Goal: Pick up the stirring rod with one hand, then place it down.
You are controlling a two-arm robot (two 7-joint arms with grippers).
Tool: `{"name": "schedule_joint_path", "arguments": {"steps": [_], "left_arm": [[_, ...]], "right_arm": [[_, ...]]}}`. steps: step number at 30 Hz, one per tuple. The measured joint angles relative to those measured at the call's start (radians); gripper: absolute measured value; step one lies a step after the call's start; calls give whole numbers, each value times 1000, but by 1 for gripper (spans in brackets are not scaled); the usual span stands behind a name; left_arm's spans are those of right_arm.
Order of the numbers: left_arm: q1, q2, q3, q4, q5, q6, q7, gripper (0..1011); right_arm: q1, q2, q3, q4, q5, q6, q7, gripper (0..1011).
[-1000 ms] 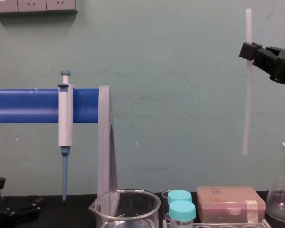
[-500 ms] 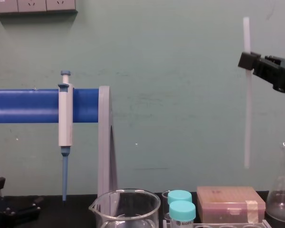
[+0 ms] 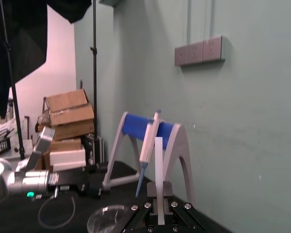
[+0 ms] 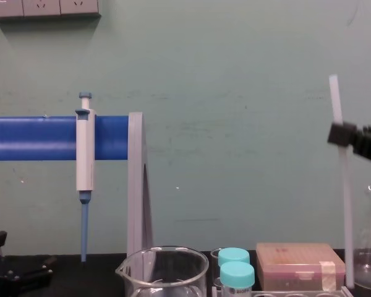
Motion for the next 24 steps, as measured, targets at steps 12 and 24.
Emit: {"name": "schedule_joint_path", "arguments": {"steps": [12,24], "left_arm": [[0,0,0,0,0,0,0,1000],[0,0,0,0,0,0,0,1000]], "right_arm": [[8,-6,-25,81,5,-29,22,64],[50,-38,-56,159,-10,-58,43,64]]}}
